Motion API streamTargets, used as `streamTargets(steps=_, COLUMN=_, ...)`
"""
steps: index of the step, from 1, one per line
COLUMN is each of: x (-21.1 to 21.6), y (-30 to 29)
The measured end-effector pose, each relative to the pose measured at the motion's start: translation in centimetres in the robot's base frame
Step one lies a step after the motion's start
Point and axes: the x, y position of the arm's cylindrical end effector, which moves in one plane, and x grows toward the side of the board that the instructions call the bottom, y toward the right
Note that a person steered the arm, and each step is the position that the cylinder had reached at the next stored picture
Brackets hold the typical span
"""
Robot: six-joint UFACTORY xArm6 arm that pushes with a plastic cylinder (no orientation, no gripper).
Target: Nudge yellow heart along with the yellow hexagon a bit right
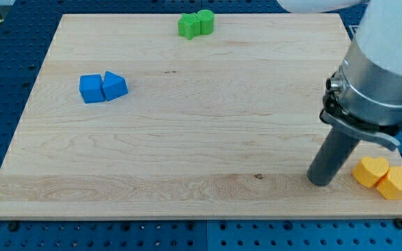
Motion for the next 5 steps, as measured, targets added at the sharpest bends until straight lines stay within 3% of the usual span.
streamTargets(steps=5, x=0.5, y=2.6)
